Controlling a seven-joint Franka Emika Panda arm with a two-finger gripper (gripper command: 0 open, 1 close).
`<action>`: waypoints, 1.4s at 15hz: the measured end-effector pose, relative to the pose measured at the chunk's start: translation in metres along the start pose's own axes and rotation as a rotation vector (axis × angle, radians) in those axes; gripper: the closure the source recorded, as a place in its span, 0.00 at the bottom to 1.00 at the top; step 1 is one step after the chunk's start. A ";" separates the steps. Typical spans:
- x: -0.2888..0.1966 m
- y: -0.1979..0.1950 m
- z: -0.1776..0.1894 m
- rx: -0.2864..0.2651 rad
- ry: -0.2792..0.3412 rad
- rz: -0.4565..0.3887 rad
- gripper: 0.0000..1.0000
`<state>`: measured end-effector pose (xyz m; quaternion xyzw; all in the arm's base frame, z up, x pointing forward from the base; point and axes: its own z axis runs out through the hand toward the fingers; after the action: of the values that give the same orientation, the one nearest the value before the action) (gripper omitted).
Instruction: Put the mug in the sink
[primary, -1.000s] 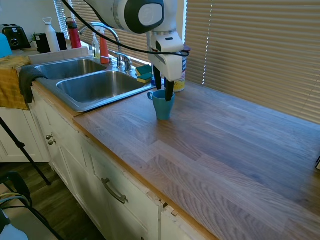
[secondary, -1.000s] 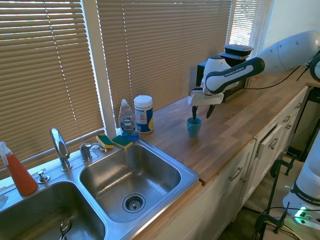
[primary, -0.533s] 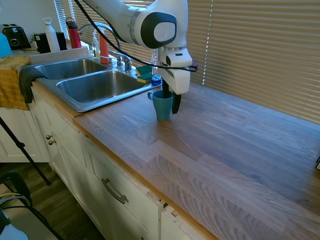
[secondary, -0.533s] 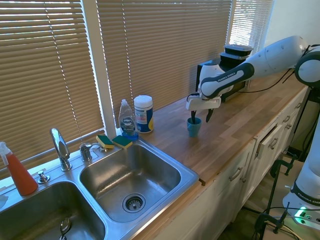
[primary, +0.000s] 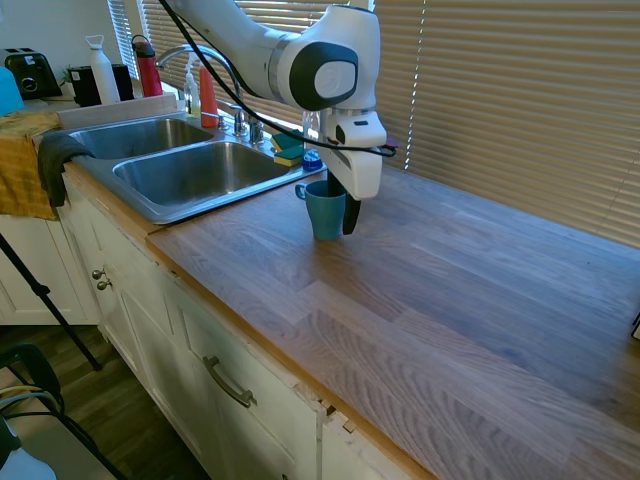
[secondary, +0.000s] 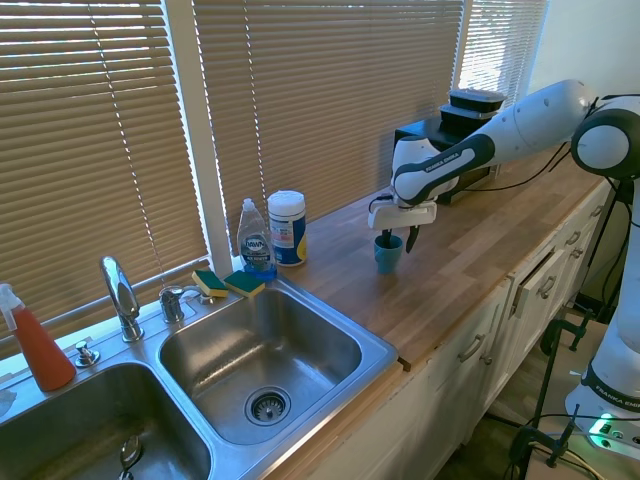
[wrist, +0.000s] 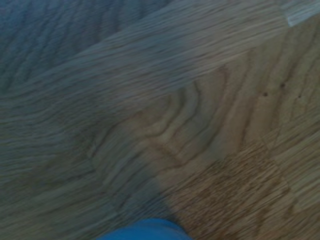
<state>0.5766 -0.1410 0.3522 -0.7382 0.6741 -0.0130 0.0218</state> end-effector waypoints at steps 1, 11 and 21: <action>0.000 0.000 0.000 0.000 -0.001 -0.001 1.00; -0.004 -0.002 0.000 0.021 -0.042 -0.028 1.00; -0.046 -0.009 -0.038 0.154 -0.092 -0.209 1.00</action>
<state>0.5792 -0.0954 0.3913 -0.8003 0.5889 -0.0333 0.1078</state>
